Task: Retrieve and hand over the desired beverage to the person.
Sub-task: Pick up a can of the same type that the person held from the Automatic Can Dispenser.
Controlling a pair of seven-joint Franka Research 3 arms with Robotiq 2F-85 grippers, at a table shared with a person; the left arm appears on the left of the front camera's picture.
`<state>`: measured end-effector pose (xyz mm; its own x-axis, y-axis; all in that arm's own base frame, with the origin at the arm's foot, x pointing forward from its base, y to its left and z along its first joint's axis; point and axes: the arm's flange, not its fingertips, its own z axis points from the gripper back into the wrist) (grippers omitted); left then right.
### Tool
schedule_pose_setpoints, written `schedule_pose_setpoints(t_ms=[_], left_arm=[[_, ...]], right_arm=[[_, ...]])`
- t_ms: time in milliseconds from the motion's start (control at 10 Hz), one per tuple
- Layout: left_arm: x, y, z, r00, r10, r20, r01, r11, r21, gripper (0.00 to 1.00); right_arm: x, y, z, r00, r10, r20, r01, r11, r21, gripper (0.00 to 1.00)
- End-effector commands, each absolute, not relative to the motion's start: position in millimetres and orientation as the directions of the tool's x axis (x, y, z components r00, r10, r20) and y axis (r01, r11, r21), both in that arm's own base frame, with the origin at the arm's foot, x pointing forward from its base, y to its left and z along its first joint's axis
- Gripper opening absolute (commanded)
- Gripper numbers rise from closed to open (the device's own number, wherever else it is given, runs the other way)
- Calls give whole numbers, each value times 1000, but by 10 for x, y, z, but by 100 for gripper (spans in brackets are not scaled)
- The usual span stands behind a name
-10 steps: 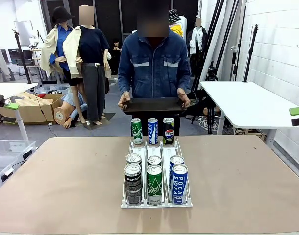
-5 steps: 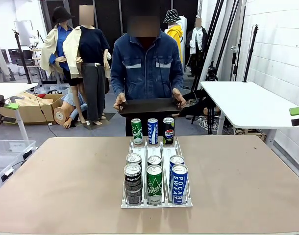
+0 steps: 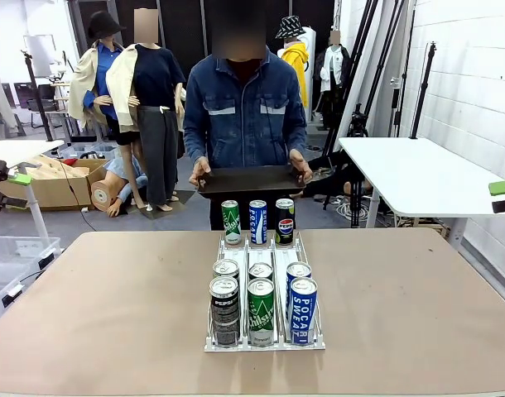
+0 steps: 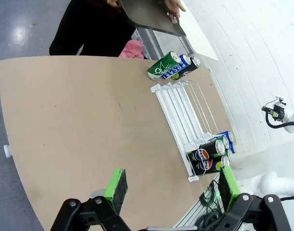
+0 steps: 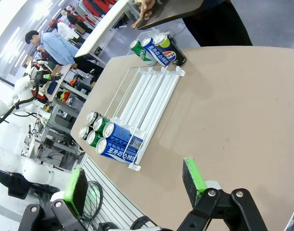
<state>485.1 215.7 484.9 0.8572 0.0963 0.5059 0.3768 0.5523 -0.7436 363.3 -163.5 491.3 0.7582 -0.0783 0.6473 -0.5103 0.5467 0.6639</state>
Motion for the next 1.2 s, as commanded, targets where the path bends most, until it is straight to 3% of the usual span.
schedule_pose_setpoints(t_ms=[0, 1100], left_arm=[[4845, 2165, 4851, 858, 98, 505, 376, 552, -745, 100], [4845, 2165, 4851, 858, 98, 505, 376, 552, -745, 100]], right_arm=[[3638, -1628, 4918, 760, -81, 644, -507, 545, 667, 100], [3638, -1628, 4918, 760, -81, 644, -507, 545, 667, 100]])
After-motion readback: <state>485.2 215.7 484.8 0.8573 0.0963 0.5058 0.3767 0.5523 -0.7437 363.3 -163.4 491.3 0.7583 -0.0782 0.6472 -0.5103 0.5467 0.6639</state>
